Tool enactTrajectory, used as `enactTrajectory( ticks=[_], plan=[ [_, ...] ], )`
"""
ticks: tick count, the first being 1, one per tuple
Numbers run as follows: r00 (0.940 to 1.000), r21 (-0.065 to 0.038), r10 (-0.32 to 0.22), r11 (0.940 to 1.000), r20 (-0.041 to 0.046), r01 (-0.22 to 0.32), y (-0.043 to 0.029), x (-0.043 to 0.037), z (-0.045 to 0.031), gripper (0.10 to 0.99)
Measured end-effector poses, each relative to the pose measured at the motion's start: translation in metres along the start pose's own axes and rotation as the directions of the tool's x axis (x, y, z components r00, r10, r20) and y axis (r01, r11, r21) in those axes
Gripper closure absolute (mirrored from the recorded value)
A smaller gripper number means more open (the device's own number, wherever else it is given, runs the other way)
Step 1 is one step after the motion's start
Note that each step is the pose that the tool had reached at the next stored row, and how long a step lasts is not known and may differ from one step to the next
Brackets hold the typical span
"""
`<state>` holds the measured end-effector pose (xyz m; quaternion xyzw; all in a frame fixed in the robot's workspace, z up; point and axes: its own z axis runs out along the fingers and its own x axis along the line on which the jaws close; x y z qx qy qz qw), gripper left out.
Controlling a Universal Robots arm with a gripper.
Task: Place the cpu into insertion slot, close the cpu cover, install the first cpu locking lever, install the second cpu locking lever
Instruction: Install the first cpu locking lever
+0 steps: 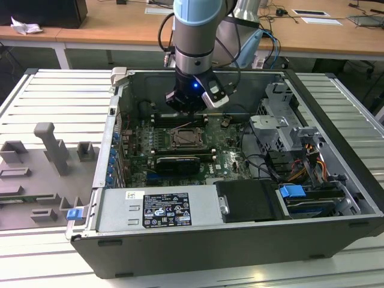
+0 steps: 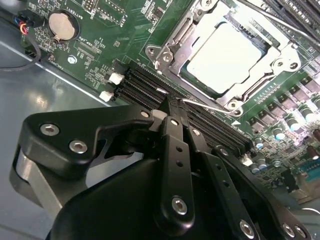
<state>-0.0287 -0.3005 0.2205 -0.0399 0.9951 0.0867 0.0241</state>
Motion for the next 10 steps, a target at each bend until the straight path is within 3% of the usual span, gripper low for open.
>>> enactTrajectory(
  ticks=[10],
  plan=[
    [1.0000, 0.007, -0.007, 1.0000, -0.0016, 0.007, -0.0020, -0.0017, 0.0085, 0.980]
  ],
)
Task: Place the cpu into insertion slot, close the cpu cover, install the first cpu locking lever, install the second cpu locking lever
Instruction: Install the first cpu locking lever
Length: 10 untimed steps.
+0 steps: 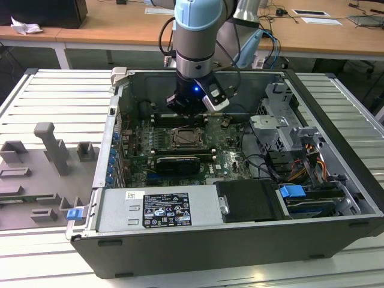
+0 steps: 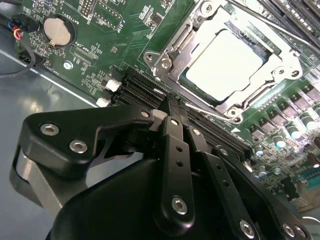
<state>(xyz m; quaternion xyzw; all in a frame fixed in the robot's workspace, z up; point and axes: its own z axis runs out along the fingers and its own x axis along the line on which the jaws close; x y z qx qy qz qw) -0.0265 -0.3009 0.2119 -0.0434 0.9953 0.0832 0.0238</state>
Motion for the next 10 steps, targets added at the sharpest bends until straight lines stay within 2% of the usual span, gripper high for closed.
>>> enactTrajectory(
  ticks=[10],
  plan=[
    [1.0000, 0.003, -0.005, 1.0000, -0.0013, 0.005, 0.0003, -0.0021, 0.0099, 0.980]
  ],
)
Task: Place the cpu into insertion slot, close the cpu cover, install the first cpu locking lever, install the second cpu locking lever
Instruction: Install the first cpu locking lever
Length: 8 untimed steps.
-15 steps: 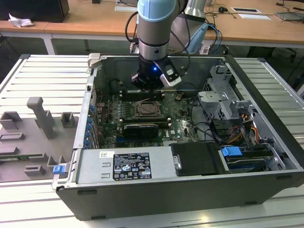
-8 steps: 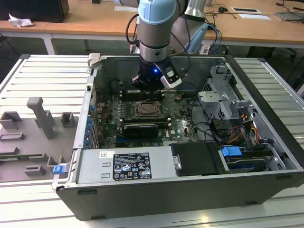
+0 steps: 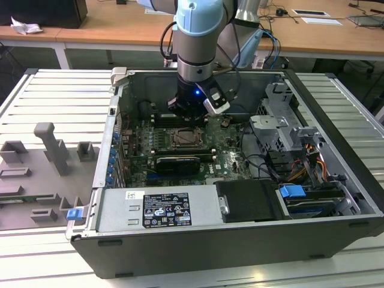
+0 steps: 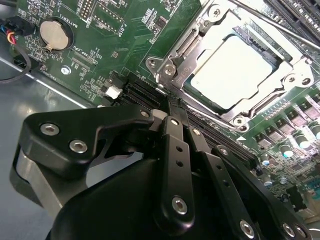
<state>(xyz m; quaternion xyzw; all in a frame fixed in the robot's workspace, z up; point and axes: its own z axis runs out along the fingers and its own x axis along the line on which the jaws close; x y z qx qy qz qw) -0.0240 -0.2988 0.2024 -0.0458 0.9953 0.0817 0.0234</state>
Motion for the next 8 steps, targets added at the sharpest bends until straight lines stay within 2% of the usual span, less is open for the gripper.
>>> enactTrajectory(
  ticks=[8],
  plan=[
    [1.0000, 0.002, 0.000, 1.0000, 0.0000, 0.000, 0.0005, -0.0001, -0.0008, 0.980]
  ],
)
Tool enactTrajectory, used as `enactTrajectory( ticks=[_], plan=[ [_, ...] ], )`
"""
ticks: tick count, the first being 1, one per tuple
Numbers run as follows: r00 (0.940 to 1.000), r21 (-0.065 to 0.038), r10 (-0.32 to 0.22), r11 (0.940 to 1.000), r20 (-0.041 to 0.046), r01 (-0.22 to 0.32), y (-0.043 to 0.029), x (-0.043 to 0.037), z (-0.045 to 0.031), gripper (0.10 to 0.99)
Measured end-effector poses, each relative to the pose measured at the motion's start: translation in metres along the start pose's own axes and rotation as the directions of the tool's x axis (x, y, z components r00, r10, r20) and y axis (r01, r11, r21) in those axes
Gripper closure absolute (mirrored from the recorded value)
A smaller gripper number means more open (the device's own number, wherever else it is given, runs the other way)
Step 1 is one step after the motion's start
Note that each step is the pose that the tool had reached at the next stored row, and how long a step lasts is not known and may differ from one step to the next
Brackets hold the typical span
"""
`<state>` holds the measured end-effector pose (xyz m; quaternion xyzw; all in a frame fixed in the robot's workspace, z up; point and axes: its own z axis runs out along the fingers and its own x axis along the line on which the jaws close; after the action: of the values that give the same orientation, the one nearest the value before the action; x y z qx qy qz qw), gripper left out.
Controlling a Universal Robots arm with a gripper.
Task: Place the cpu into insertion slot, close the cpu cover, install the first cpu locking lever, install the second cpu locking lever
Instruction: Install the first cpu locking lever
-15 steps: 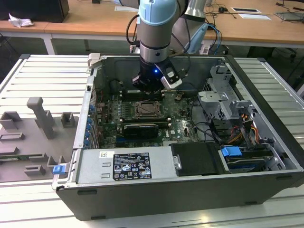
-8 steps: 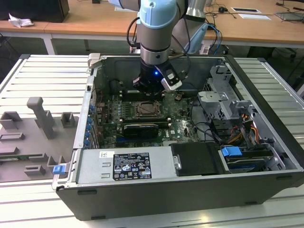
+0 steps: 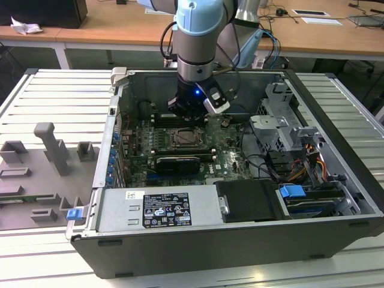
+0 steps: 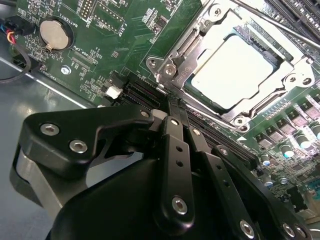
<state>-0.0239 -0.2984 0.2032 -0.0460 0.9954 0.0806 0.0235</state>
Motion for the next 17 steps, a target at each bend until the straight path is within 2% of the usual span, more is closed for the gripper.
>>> enactTrajectory(
  ticks=[4, 10, 11, 13, 17],
  plan=[
    [1.0000, 0.015, -0.001, 0.9999, -0.0017, 0.001, 0.0003, 0.0000, 0.0009, 0.980],
    [1.0000, 0.015, -0.001, 0.9999, -0.0016, 0.001, 0.0006, -0.0001, -0.0006, 0.980],
    [1.0000, 0.018, -0.001, 0.9998, -0.0017, 0.001, 0.0008, -0.0001, -0.0010, 0.980],
    [1.0000, 0.033, -0.001, 0.9995, -0.0033, 0.001, 0.0018, -0.0001, 0.0012, 0.980],
    [1.0000, 0.043, -0.001, 0.9991, -0.0044, 0.002, 0.0018, -0.0001, 0.0021, 0.980]
  ],
)
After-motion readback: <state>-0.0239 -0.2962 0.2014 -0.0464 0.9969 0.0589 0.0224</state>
